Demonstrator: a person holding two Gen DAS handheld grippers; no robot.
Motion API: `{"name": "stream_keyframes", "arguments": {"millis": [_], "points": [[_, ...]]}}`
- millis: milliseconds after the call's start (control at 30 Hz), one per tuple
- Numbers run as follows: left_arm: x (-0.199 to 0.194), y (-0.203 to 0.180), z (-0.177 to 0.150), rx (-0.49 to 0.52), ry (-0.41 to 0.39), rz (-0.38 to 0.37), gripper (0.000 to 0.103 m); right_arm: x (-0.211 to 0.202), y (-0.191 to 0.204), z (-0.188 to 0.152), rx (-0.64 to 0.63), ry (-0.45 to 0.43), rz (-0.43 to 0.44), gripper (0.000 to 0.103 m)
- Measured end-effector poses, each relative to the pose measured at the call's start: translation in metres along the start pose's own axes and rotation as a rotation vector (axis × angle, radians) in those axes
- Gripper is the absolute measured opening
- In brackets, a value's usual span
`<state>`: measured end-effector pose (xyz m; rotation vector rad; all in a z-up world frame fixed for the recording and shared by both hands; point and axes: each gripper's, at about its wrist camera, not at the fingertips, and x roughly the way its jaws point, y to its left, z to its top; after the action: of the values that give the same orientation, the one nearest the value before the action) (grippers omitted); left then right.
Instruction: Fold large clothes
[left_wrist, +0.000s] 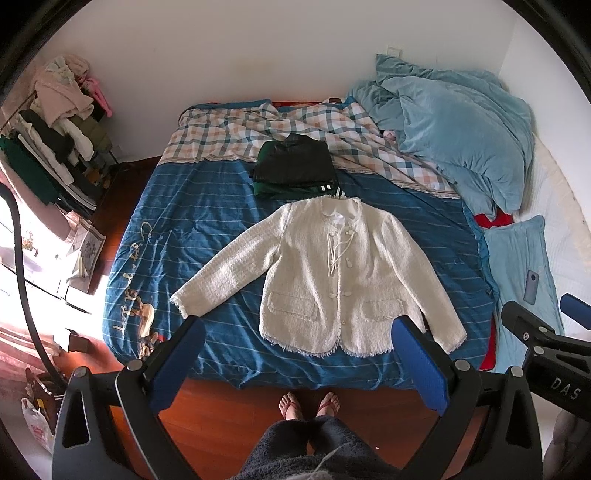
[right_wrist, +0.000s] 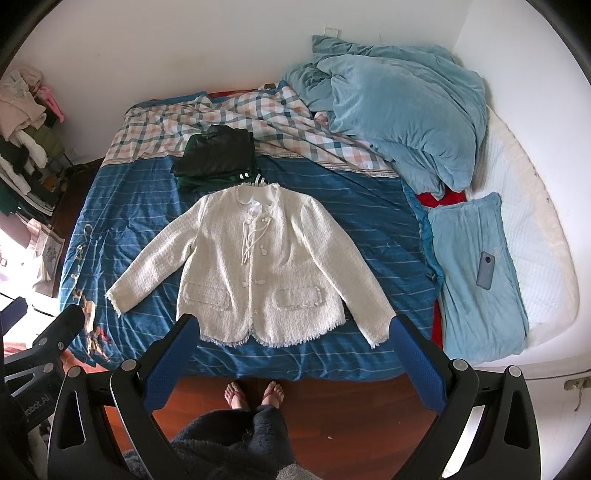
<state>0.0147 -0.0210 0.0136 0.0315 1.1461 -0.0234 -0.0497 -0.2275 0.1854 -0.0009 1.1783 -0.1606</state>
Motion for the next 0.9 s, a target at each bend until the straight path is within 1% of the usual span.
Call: {"name": "stream_keyframes", "arguments": {"millis": [267,367,433,533,767,900], "points": [[0.001,0.003,-0.003,0.003,-0.003,-0.002,0.103,-0.004,0.000,-0.002,0.001,-0.003,-0.001,0.103],[-0.001,-0.002,0.004,0.000,-0.005,-0.004,0.103,-0.006,0.000,-0.003,-0.001,-0.004,-0.002,0.103],[-0.010,-0.002,0.009,0.000,-0.009,-0.005,0.103,-0.007,0.000,-0.004,0.000,-0.005,-0.002,0.103],[-0.009,0.000,0.007,0.000,-0.008,-0.006,0.103,-0.009,-0.001,-0.004,0.000,-0.006,-0.001,0.103],[-0.015,-0.001,0.014,-0.003,-0.015,-0.010,0.103,-0.013,-0.003,-0.004,-0.002,-0.008,-0.003,0.103],[-0.015,0.001,0.011,-0.003,-0.015,-0.011,0.103,-0.015,-0.004,-0.004,-0.001,-0.010,-0.003,0.103]]}}
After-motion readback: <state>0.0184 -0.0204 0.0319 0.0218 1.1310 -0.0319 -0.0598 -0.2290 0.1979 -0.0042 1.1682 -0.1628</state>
